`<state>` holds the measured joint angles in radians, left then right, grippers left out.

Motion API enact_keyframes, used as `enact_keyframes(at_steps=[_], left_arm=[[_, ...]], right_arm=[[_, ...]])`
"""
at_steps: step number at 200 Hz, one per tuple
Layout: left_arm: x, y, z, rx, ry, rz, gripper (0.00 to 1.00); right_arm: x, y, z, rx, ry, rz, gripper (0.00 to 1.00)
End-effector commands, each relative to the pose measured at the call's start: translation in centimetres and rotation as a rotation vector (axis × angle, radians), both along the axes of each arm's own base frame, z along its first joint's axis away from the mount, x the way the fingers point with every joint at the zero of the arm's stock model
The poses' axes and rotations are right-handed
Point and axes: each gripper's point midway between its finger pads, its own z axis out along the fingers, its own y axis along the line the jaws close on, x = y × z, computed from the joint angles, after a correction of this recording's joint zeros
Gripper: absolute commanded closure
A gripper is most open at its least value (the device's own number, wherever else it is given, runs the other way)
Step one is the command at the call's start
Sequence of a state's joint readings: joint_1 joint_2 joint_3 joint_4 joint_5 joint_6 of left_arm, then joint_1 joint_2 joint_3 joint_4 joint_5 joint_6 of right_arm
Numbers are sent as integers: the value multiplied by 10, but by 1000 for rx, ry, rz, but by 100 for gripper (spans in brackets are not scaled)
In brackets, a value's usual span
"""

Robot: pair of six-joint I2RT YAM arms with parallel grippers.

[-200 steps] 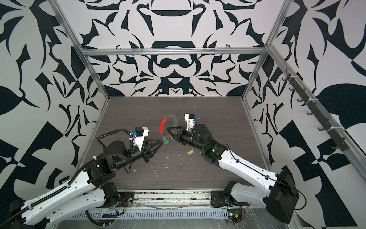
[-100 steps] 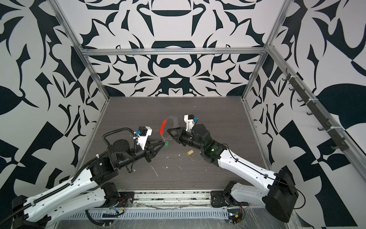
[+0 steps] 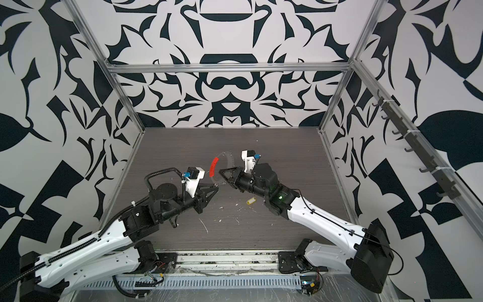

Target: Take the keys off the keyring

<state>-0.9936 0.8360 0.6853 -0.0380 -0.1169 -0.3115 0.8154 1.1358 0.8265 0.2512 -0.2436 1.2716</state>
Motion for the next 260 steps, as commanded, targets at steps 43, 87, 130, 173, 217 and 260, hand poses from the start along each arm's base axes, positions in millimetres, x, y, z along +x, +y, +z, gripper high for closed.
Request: enact_keyframes(at_steps=[43,87,130,173,217,260], left_arm=[[2,2,24,-30,-47,17,87],[2,2,25,-35,-35,16,98],[-2,3,27,-53,-6,10,99],[-4,10,24,-30,8,19,77],[-6,8,24,-18,17,10,83],[-3,7,23,-16,26,18,94]], right_arm=[[-3,6,35,63,-77,25,100],[-2,7,27,47,-63,28,100],[-4,8,22,39,-57,40,100],[-6,10,25,19,-62,61,100],[-8,11,22,-9,-55,78,100],[-8,10,22,-14,-57,76,100]])
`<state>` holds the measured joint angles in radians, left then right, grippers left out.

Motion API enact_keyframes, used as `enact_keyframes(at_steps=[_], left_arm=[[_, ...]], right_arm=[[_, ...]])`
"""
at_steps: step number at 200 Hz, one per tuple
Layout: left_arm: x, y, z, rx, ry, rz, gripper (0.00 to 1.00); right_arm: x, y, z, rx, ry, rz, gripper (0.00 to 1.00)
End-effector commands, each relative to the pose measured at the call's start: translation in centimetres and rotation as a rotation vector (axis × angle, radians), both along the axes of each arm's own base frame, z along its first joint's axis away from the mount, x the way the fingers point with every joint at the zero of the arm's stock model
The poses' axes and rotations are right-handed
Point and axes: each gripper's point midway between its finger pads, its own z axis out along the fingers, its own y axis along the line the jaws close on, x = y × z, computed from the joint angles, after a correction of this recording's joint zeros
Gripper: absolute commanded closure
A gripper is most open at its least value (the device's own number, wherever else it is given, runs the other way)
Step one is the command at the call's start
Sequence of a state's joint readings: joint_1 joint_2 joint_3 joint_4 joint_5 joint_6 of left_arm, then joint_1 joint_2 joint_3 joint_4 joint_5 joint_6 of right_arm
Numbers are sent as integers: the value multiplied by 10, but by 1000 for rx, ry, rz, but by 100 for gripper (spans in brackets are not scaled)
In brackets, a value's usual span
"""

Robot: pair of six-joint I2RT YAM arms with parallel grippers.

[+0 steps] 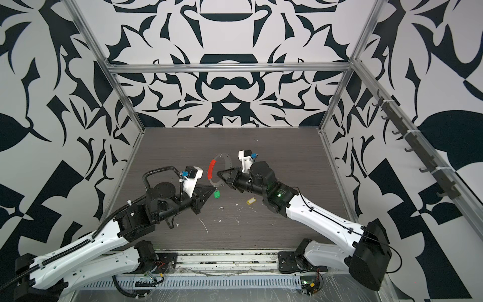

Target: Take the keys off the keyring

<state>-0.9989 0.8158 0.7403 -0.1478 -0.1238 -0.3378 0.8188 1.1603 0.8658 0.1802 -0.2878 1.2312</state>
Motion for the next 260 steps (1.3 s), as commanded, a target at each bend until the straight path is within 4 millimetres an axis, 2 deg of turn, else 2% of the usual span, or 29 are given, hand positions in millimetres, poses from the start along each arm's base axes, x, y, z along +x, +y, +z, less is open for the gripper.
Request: enact_keyframes(at_steps=[1,24,63,112,127,155,187,207,239,260], left_arm=[[2,0,16,-31,-11,11,95],[2,0,20,-53,14,22,100],[3,3,22,-86,106,65,100],[2,16,23,-89,233,149,100],[1,18,22,-76,275,161,100],[-4,19,17,-55,356,169,100],[-5,26,17,-66,421,192,100],[-5,30,15,-84,479,205,100],[-3,37,9,-118,589,231,100],[-3,40,4,-133,661,240,100]], right_arm=[[-3,3,28,41,-64,24,100],[-3,3,23,13,-58,29,100],[0,6,10,-29,-39,49,100],[1,3,-11,-108,-48,80,72],[1,-2,-21,-146,-50,78,67],[-1,-14,-34,-223,-82,70,61],[-7,-33,-44,-325,-147,58,61],[-12,-47,-41,-401,-254,59,63],[-18,-70,-22,-509,-489,59,64],[-24,-72,-11,-523,-587,90,63]])
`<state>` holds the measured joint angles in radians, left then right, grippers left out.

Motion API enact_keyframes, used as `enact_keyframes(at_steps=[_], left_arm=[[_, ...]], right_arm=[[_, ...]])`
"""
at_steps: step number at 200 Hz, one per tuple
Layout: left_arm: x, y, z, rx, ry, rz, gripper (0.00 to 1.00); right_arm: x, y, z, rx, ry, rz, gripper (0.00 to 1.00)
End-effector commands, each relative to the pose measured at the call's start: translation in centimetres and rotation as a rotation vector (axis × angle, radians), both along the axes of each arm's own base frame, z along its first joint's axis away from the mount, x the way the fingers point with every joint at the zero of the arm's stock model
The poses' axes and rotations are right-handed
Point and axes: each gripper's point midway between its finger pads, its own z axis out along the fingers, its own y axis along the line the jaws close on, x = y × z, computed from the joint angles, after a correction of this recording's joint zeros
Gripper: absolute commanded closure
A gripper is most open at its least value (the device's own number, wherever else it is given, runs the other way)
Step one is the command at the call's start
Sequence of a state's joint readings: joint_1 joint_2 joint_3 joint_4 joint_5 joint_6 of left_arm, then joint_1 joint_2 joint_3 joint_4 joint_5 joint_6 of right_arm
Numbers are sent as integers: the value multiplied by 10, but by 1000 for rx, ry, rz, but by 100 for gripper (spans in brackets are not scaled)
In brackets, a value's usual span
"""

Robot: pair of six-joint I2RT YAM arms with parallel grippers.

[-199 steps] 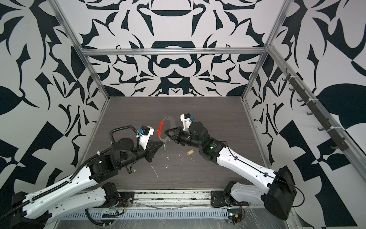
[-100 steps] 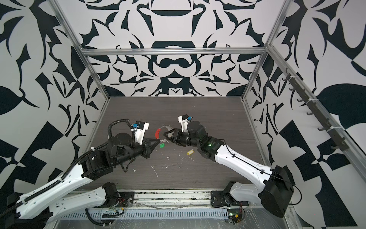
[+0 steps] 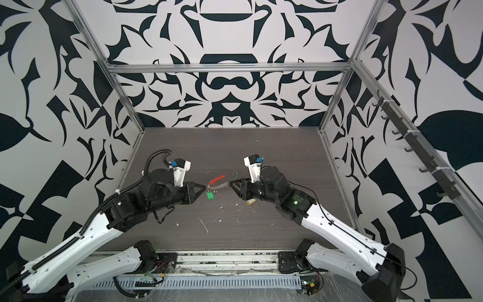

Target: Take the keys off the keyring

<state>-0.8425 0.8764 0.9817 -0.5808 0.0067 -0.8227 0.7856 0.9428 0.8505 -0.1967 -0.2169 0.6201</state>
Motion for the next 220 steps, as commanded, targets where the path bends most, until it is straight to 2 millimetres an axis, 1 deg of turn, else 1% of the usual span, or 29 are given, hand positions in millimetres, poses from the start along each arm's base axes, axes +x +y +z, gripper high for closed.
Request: enact_keyframes(at_steps=[1,33,51,70,90,94,113,161,192,220], left_arm=[[-9,5,5,-50,108,7,100],[-9,6,4,-76,186,24,100],[-9,8,6,-82,216,35,100],[-10,8,6,-92,252,40,100],[-11,8,5,-106,277,43,100],[-12,9,5,-106,279,44,100],[-12,10,5,-118,286,49,100],[-10,9,4,-153,307,48,100],[-9,8,3,-172,321,43,100],[-10,8,4,-182,326,39,100]], right_arm=[[0,-11,9,-101,-181,33,63],[-20,10,35,-72,-328,149,63],[-32,25,44,-126,-448,173,66],[-44,45,46,-211,-573,203,66],[-48,62,48,-273,-666,213,66],[-45,62,48,-292,-686,187,66],[-51,74,55,-305,-769,198,65],[-64,94,57,-360,-891,251,65],[-60,102,52,-431,-935,244,68],[-57,108,46,-479,-962,241,68]])
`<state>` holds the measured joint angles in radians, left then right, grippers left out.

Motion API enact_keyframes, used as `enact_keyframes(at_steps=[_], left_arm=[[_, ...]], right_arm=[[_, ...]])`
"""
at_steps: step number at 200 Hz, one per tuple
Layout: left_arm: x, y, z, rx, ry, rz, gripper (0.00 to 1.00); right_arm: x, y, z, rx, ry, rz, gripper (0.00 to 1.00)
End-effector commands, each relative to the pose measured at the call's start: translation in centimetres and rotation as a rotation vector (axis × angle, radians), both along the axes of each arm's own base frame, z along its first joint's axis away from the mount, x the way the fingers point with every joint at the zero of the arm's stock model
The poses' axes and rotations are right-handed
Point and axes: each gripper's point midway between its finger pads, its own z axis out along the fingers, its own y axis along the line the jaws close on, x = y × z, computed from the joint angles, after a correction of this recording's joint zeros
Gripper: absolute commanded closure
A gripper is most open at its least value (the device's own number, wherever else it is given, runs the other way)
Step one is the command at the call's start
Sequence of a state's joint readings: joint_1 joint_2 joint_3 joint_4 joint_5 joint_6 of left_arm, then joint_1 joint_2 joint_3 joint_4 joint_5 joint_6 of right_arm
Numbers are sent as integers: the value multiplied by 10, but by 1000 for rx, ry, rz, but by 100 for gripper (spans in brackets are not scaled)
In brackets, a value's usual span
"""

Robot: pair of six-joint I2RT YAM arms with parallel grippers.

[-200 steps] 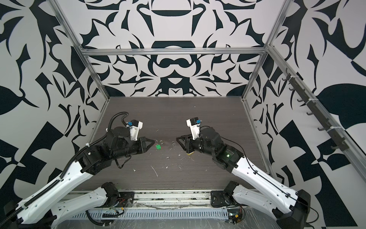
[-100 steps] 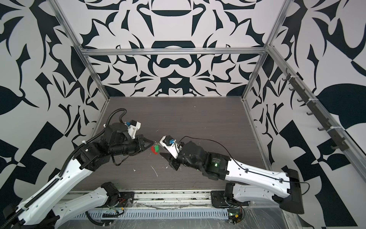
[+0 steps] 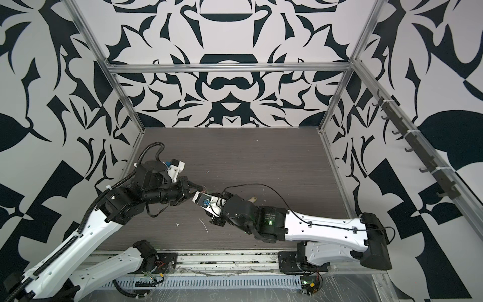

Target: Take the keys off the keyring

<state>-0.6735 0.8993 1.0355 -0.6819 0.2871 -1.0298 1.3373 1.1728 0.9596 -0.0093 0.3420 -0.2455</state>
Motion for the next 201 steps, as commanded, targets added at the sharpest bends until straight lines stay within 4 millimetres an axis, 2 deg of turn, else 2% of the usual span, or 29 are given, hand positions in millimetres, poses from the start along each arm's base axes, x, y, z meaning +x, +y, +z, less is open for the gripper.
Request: enact_keyframes(at_steps=[1,127,201], left_arm=[[-4,0,1,-29,17,-7,100],[-8,-2,6,-85,44,-15,100],[-12,-5,7,-127,65,-26,100]], right_arm=[[9,4,29,43,-91,-41,68],[25,8,16,-50,-185,-103,73],[31,10,18,-59,-220,-131,80]])
